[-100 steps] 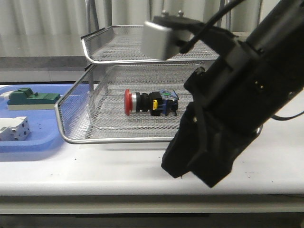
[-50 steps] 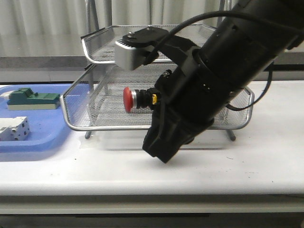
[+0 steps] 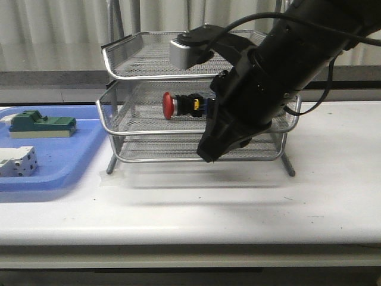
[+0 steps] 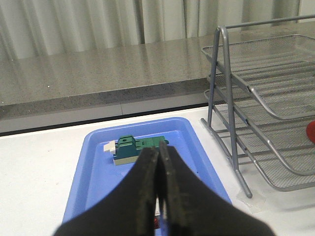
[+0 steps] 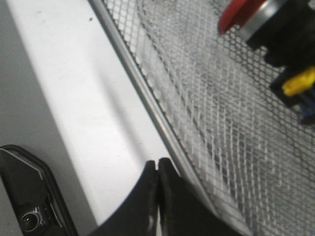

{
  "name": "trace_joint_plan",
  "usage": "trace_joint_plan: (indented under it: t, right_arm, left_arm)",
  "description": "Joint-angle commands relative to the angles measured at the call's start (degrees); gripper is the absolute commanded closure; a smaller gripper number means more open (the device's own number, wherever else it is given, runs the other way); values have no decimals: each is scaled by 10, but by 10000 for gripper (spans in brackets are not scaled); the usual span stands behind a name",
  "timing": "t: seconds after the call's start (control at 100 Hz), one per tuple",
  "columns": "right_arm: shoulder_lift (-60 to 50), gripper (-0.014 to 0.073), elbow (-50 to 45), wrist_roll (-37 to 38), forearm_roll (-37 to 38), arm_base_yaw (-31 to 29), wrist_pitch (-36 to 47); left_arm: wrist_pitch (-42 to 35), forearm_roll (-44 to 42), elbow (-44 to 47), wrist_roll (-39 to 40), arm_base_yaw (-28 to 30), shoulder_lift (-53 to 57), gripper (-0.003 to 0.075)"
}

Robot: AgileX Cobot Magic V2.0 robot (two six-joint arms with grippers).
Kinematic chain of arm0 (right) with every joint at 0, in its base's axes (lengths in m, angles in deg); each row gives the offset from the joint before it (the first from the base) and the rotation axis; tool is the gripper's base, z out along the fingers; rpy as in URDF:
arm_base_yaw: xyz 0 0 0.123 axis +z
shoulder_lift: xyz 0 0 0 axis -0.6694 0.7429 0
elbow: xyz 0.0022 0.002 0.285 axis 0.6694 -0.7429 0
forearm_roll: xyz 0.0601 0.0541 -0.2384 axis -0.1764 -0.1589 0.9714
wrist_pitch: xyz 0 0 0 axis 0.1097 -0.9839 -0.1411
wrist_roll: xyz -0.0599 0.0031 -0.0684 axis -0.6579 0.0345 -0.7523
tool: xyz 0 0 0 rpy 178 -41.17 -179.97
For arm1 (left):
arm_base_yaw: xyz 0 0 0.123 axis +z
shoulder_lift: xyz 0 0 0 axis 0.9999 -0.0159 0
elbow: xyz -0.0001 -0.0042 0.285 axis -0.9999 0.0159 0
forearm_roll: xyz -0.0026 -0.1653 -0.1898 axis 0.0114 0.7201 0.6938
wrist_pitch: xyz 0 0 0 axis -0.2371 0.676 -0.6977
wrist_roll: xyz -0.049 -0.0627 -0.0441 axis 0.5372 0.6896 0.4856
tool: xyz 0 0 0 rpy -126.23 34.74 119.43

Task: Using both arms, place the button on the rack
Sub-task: 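Push the middle mesh tray back into the rack with the right gripper, then lift the right gripper away from the rack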

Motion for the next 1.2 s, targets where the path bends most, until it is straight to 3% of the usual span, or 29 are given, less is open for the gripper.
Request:
trace_joint_plan:
  t: [0.0, 0.3, 0.51, 0.7, 0.89, 1.19]
  right_arm:
    - [-24, 662, 19, -3, -3, -7, 41]
    - [-31, 656, 19, 10, -17, -5, -24]
    - [-74, 653, 19, 82, -24, -5, -73]
    - [-136, 653, 19, 143, -16, -8, -64]
    - [-211, 653, 19, 275, 73, -46, -68]
    - [-338, 653, 18, 475, 287, -126, -181]
  left_arm:
    - [-47, 8, -17, 7, 2, -4, 740]
    - [-47, 8, -17, 7, 2, -4, 740]
    - [-47, 8, -17, 7, 2, -4, 740]
    - [-47, 8, -17, 7, 2, -4, 740]
    - [-47, 8, -17, 7, 2, -4, 740]
    - [-47, 8, -17, 7, 2, -4, 740]
